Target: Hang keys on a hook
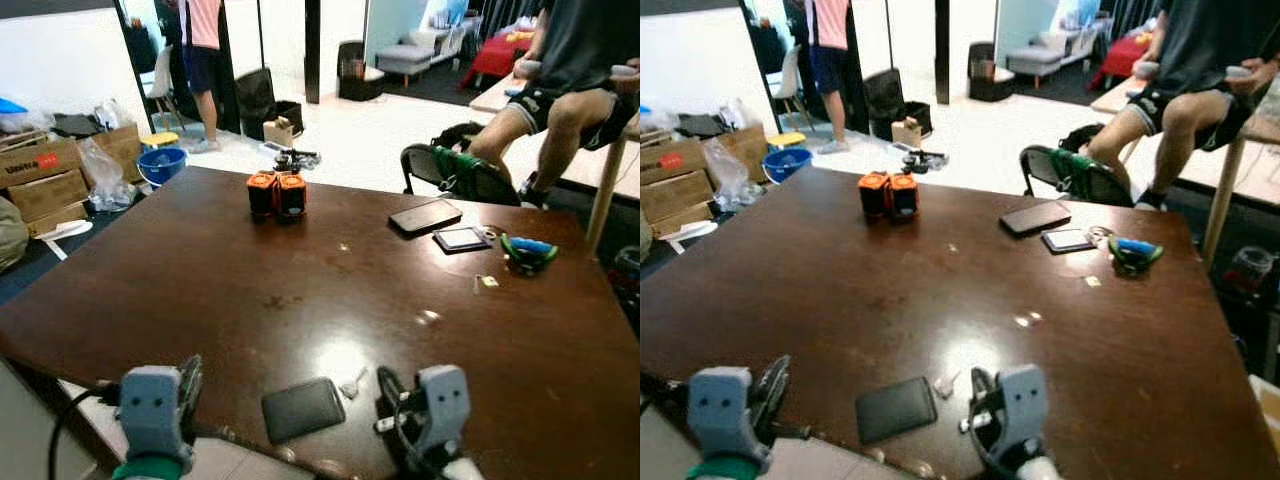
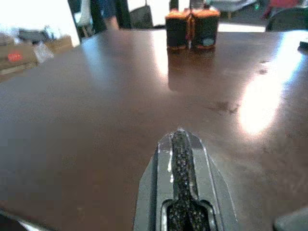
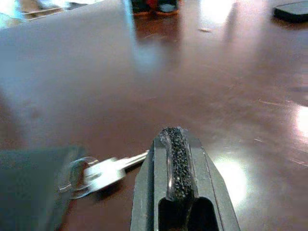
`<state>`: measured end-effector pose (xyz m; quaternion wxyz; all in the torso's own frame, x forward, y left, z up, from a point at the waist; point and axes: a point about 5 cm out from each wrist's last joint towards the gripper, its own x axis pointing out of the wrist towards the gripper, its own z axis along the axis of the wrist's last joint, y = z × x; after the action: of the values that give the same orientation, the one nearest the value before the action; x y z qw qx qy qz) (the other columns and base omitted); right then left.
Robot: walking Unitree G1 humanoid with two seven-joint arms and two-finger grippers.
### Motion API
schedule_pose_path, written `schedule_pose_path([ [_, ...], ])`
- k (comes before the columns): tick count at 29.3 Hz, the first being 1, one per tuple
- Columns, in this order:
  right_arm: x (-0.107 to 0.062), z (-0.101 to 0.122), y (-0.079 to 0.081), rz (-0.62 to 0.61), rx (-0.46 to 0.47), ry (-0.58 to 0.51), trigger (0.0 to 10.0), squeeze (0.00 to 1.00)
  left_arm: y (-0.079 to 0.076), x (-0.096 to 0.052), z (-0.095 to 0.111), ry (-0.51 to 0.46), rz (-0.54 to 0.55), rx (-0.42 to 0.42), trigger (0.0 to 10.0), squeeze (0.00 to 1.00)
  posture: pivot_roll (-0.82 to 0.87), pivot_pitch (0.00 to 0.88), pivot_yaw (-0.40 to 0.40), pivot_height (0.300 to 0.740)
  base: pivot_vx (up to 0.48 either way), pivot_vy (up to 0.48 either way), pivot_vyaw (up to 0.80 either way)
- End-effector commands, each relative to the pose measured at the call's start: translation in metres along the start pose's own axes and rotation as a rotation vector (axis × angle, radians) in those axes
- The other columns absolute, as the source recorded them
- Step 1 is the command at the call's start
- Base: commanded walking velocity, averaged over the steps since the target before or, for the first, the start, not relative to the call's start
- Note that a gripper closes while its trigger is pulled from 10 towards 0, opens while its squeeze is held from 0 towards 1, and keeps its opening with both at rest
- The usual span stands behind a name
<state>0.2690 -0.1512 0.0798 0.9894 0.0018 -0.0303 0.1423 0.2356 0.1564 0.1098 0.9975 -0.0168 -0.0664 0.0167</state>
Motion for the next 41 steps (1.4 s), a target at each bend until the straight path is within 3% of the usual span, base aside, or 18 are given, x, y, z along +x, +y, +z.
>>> schedule_pose_path([
  [1,-0.002,-0.005,0.000,-0.007,0.023,0.020,10.0,0.00,0.003,-0.003,-0.005,0.027,0.004,0.019,10.0,0.00,-0.03,0.000,0.153,0.740,0.000,0.000,0.00],
  [24,0.016,-0.003,-0.017,-0.047,0.004,0.083,10.0,0.00,0.000,-0.003,-0.005,0.030,-0.012,0.017,10.0,0.00,-0.03,0.000,0.154,0.740,0.000,0.000,0.00],
  [41,0.015,-0.006,-0.012,-0.028,-0.005,0.087,10.0,0.00,-0.003,-0.002,-0.004,0.018,-0.036,0.055,10.0,0.00,-0.03,0.000,0.156,0.740,0.000,-0.056,0.00],
])
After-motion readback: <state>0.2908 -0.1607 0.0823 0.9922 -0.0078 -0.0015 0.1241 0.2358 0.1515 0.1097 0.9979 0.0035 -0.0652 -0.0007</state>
